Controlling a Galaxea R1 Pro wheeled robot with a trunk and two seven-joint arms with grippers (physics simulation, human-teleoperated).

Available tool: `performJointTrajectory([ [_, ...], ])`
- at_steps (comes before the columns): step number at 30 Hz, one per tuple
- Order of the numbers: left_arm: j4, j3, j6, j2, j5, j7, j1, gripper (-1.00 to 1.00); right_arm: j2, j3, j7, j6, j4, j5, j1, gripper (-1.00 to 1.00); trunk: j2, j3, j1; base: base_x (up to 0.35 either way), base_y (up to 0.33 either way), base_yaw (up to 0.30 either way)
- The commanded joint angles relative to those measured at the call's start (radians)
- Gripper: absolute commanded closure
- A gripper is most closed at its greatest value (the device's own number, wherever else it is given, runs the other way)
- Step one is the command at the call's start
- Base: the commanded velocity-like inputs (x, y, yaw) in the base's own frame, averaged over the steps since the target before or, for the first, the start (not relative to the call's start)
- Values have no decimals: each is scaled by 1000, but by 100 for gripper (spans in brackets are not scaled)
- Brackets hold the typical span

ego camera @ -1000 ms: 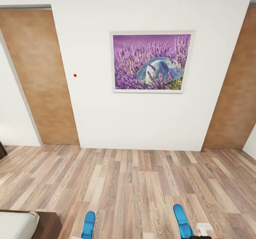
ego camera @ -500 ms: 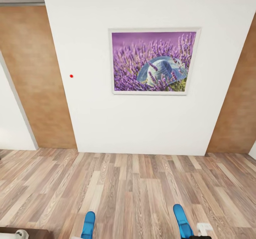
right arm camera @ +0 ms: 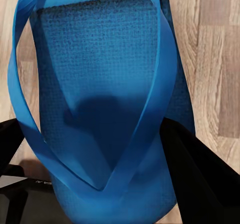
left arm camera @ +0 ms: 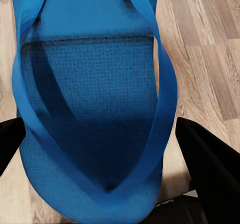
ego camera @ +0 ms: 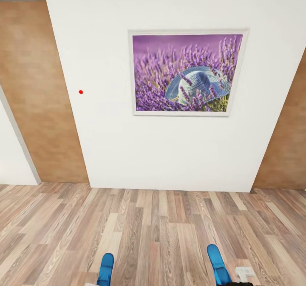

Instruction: In the bedroom, move the book from the bed onto either nightstand, and place the two sandals side by side next to the bed.

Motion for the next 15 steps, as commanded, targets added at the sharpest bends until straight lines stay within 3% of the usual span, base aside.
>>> performJointTrajectory([
  [1, 1, 9, -4, 0, -8, -3, 0, 100, 0, 7, 4, -2, 3, -11, -1, 100, -1, 0, 1, 324, 87, 0],
  [15, 1, 9, -4, 0, -8, -3, 0, 100, 0, 7, 5, -2, 3, -11, -1, 100, -1, 0, 1, 322, 103, 0],
])
